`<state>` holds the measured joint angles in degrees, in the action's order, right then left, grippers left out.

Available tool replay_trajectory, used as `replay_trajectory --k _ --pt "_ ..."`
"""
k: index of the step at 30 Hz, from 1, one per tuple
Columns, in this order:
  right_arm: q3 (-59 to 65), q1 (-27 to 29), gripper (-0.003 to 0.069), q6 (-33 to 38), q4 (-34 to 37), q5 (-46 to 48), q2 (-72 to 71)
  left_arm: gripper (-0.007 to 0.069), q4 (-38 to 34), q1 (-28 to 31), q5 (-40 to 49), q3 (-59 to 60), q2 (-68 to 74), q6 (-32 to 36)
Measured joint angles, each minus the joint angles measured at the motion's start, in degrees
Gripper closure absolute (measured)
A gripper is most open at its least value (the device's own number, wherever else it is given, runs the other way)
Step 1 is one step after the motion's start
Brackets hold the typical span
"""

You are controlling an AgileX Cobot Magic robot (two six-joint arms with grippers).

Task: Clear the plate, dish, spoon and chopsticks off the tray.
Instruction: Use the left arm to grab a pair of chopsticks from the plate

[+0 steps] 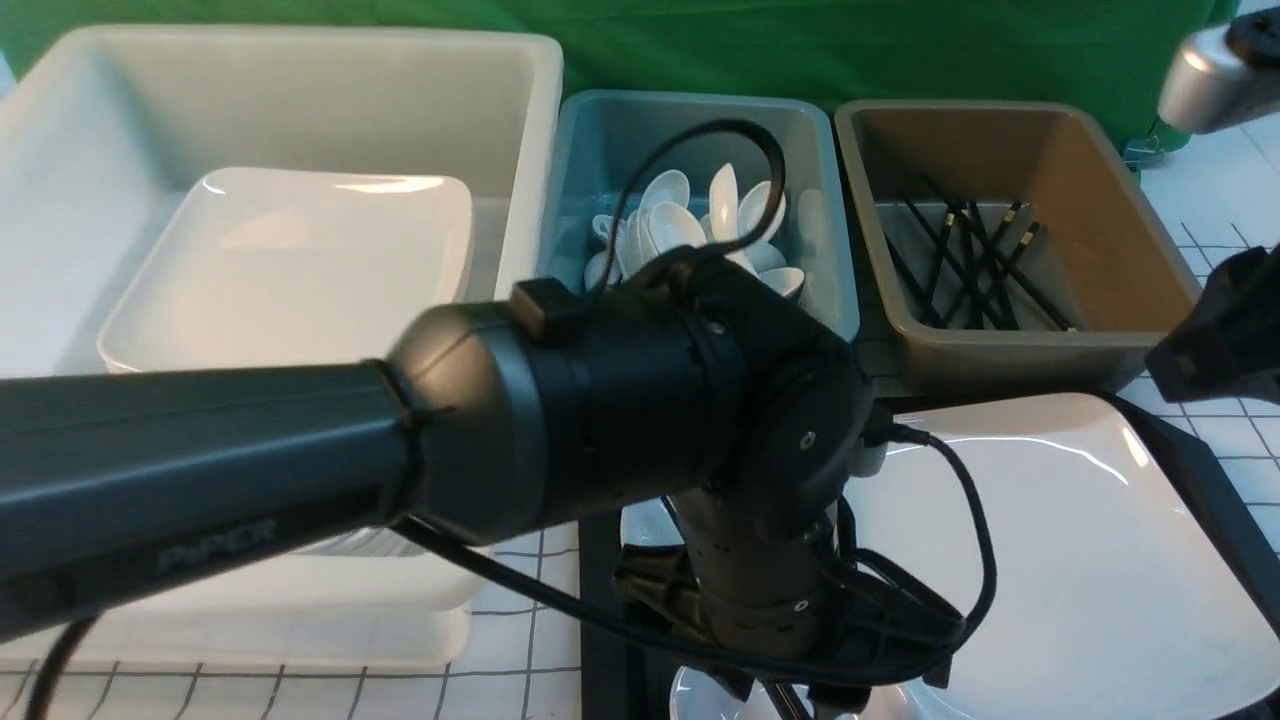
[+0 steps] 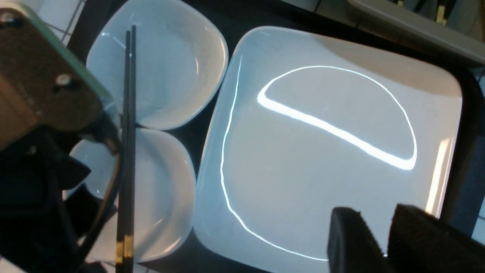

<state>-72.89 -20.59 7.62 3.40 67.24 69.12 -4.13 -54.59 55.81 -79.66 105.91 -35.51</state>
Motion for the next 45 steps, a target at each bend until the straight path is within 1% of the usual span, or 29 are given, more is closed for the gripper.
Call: replay_trajectory --k 1,3,4,5,7,12,15,18,19,20,21,22,23,26,27,35,39,42,45 --pt "0.1 0.0 0.0481 -0.1 0.0 0.0 -0.8 0.0200 -0.3 0.0 -0.7 0.0 0.8 -0.7" --pt "0.1 0.0 0.0480 -0.1 0.0 -0.3 -1.8 0.0144 -0.8 0.0 -1.7 0.0 1.8 -1.2" --pt "0.1 0.0 0.0478 -0.1 0.0 -0.6 -2.7 0.0099 -1.3 0.0 -2.6 0.0 2.7 -1.9" --pt "0.2 0.0 0.0475 -0.1 0.0 -0.8 -3.3 0.0070 -1.7 0.0 -3.2 0.0 3.5 -2.6" --pt "0.3 0.0 0.0471 -0.1 0.0 -0.8 -4.0 0.0048 -1.8 0.0 -3.6 0.0 4.7 -4.1" --pt "0.4 0.0 0.0466 -0.1 0.0 -0.9 -4.1 0.0058 -2.7 0.0 -4.0 0.0 6.8 -5.5" --pt "0.4 0.0 0.0463 -0.1 0.0 -1.0 -4.1 0.0107 -4.3 0.0 -4.0 0.0 7.7 -5.6" --pt "0.4 0.0 0.0462 -0.1 0.0 -1.0 -4.1 0.0187 -4.9 0.0 -3.9 0.0 8.3 -5.6" --pt "0.4 0.0 0.0462 -0.1 0.0 -1.0 -4.1 0.0230 -5.0 0.0 -3.8 0.0 8.5 -5.6" --pt "0.4 0.0 0.0462 -0.1 0.0 -1.0 -4.1 0.0238 -5.0 0.0 -3.8 0.0 8.5 -5.6" --pt "0.4 0.0 0.0462 -0.1 0.0 -1.0 -4.1 0.0306 -5.0 0.0 -3.3 0.0 8.7 -5.6" --pt "0.4 0.0 0.0462 -0.1 0.0 -1.0 -4.1 0.0333 -5.0 0.0 -3.0 0.0 8.7 -5.6" --pt "0.4 0.0 0.0462 -0.1 0.0 -1.0 -4.1 0.0400 -5.0 0.0 -2.7 0.0 8.7 -5.5" --pt "0.4 0.0 0.0461 -0.1 0.0 -1.0 -4.1 0.0520 -5.0 0.0 -2.5 0.0 8.7 -4.7" --pt "0.4 0.0 0.0461 -0.1 0.0 -1.1 -4.1 0.0536 -5.0 0.0 -2.5 0.0 8.7 -4.4" --pt "0.4 0.0 0.0461 -0.1 0.0 -1.1 -4.1 0.0536 -5.6 0.0 -0.7 0.0 8.7 -2.8" --pt "0.4 0.0 0.0461 -0.1 0.0 -1.1 -4.1 0.0536 -6.9 0.0 -0.8 -0.1 6.6 1.1" --pt "0.4 0.0 0.0461 -0.1 0.0 -1.2 -4.1 0.0536 -8.0 0.1 -0.5 -2.4 5.1 3.4" --pt "0.4 0.0 0.0456 -0.1 0.0 -1.8 -4.2 0.0536 -7.8 0.8 1.5 -8.5 5.1 5.7"
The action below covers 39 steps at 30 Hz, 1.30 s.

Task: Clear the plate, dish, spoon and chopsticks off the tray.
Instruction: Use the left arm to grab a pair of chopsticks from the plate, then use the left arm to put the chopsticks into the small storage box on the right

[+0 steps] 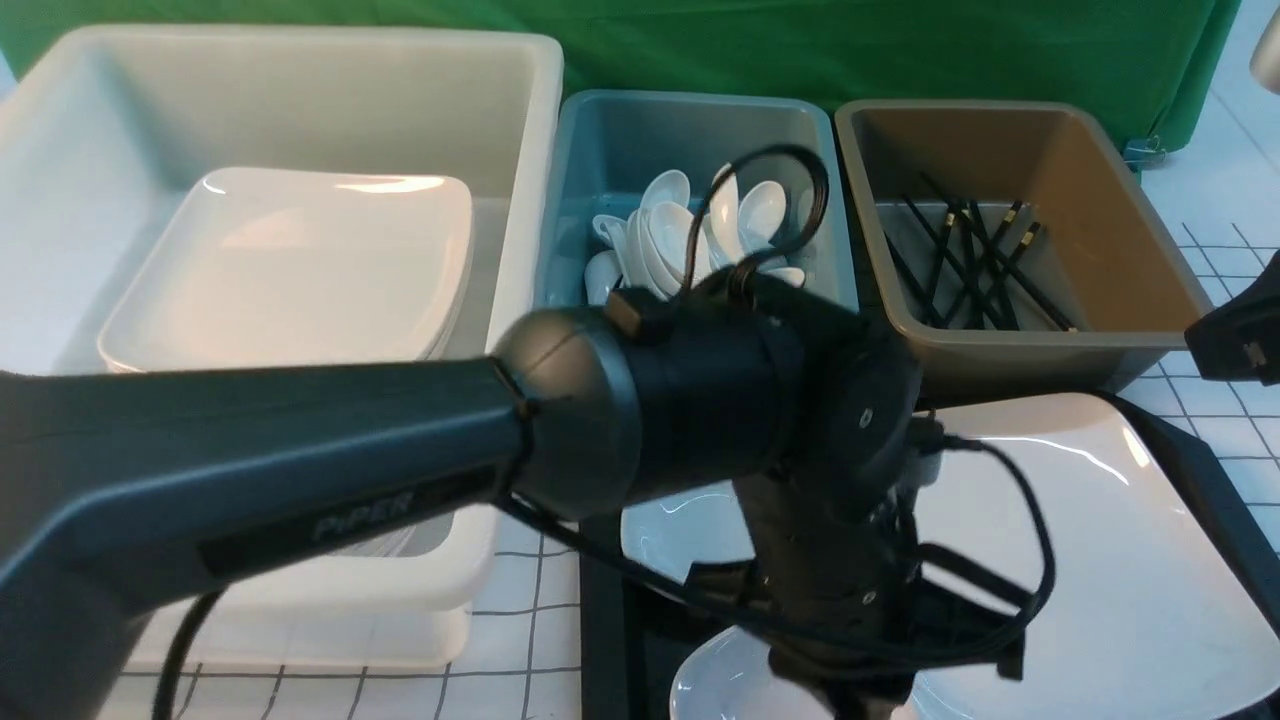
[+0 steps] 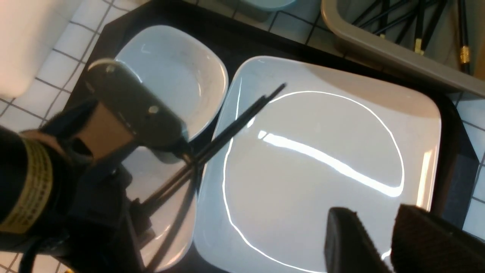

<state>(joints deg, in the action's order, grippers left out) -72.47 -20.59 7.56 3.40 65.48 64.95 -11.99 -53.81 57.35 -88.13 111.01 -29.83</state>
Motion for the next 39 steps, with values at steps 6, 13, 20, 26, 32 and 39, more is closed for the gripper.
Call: replay_trajectory --k 6,13,20,26,32,39 --pt "0.0 0.0 0.0451 -0.1 -0.1 -2.4 -1.9 0.0536 0.1 3.5 6.4 -15.9 4.6 2.4" --pt "0.0 0.0 0.0450 -0.1 -0.3 -6.1 -6.2 0.0536 -4.1 8.6 12.0 -40.0 16.5 4.6" --pt "0.0 0.0 0.0450 -0.1 -0.4 -6.5 -6.1 0.0536 -12.6 11.7 12.4 -55.8 28.0 4.9" --pt "0.0 0.0 0.0442 -0.1 -0.4 -6.7 -6.1 0.0536 -25.4 14.1 11.2 -59.9 34.0 4.1" --pt "0.0 0.0 0.0431 -0.1 -0.5 -6.7 -6.1 0.0536 -36.4 15.6 7.0 -59.9 36.2 3.7" --pt "0.0 0.0 0.0425 -0.1 -0.5 -7.1 -6.1 0.0536 -38.2 16.2 4.5 -60.1 36.1 0.9"
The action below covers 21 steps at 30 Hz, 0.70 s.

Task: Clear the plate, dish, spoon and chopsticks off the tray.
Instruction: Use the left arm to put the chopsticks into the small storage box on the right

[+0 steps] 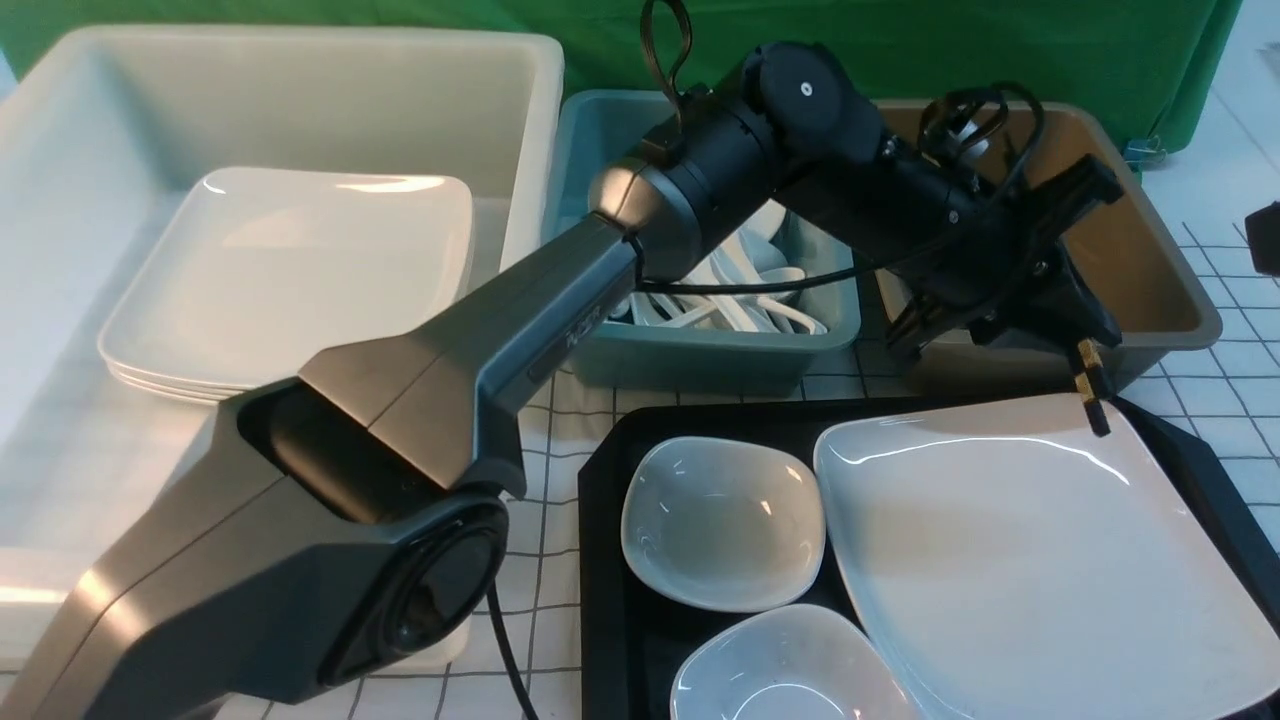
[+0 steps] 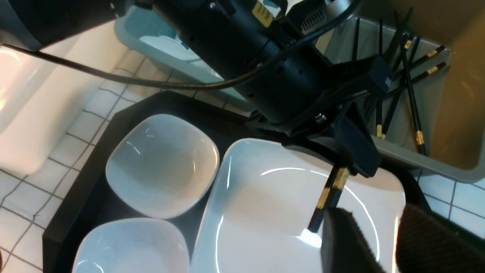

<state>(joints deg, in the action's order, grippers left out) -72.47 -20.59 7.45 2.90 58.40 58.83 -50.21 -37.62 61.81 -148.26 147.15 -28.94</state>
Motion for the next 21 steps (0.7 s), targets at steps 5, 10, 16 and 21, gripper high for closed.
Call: replay_trajectory --k 5,10,16,21 --pt "0.0 0.0 0.0421 0.0 0.0 -0.3 0.0 0.0536 -3.3 1.2 -5.0 0.0 0.0 -2.5" --pt "0.0 0.0 0.0420 0.0 0.0 -0.3 0.0 0.0536 -7.4 2.8 -9.0 0.0 0.0 -5.3" --pt "0.0 0.0 0.0420 0.0 0.1 -0.9 0.0 0.0536 -7.9 3.7 -8.3 0.0 0.0 -9.8" --pt "0.0 0.0 0.0420 0.0 0.2 -1.7 0.0 0.0536 -5.7 3.6 -5.8 0.0 0.0 -13.1"
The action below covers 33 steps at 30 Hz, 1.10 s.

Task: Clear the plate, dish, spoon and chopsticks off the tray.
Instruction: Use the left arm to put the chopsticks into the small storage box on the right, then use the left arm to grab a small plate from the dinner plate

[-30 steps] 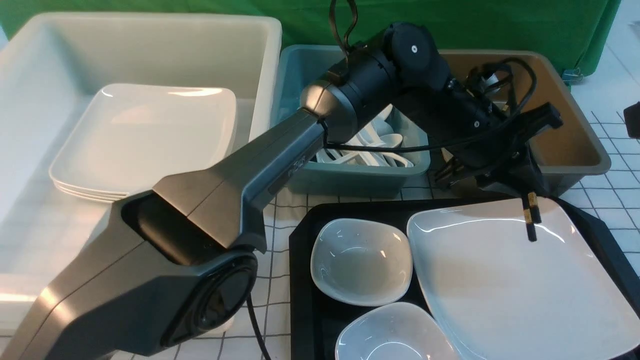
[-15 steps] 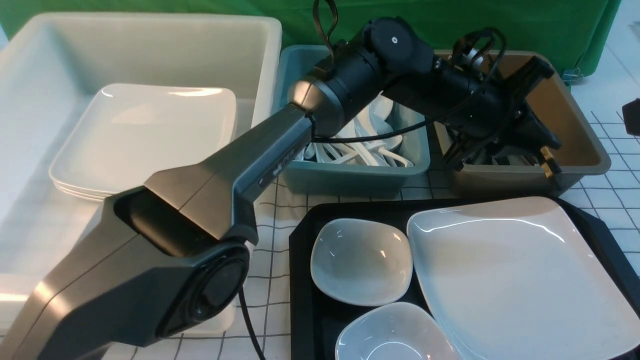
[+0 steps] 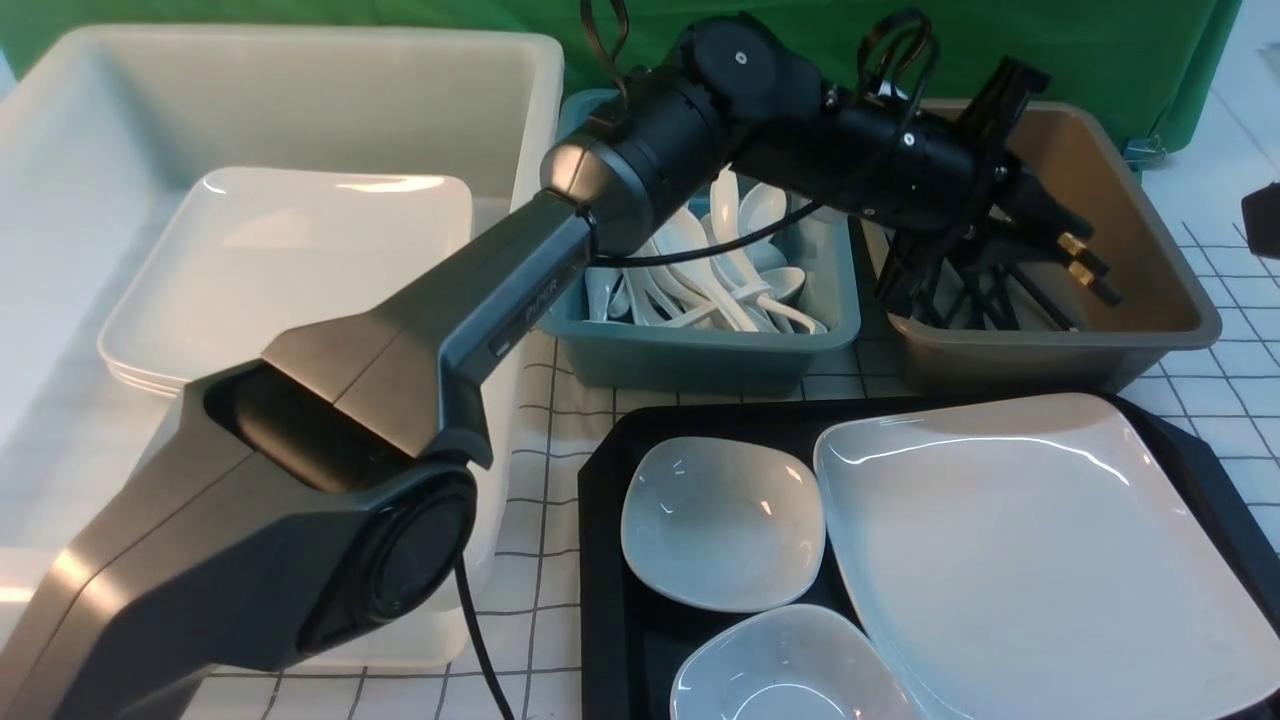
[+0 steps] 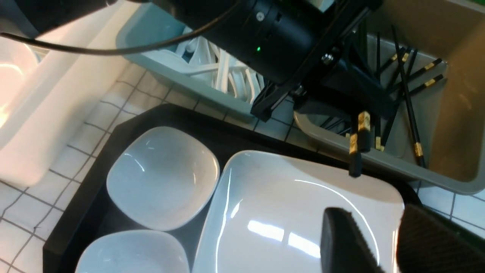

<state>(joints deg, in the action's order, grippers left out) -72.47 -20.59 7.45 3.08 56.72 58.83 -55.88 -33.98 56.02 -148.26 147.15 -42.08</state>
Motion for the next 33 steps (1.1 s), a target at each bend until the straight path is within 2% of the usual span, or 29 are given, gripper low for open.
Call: replay_trajectory --k 12,18,19,25,30,33 --pt "0.0 0.0 0.0420 -0.1 0.1 -0.1 0.0 0.0527 6.8 0.0 0.4 0.0 0.0 -4.4" --pt "0.0 0.0 0.0420 -0.1 0.1 0.6 0.0 0.0455 8.2 0.0 -2.9 0.0 0.1 -8.0" --pt "0.0 0.0 0.0420 -0.1 0.1 0.9 0.0 0.0414 8.2 0.0 -4.4 0.0 0.1 -8.4" --pt "0.0 0.0 0.0420 -0.1 0.1 1.7 0.0 0.0297 7.9 0.0 -5.6 0.0 0.1 -8.9" --pt "0.0 0.0 0.0420 -0.1 0.1 1.7 0.0 0.0281 7.9 0.0 -5.6 0.0 0.1 -8.8" --pt "0.0 0.0 0.0420 -0.1 0.1 1.7 0.0 0.0308 7.9 0.0 -5.6 0.0 0.1 -7.6"
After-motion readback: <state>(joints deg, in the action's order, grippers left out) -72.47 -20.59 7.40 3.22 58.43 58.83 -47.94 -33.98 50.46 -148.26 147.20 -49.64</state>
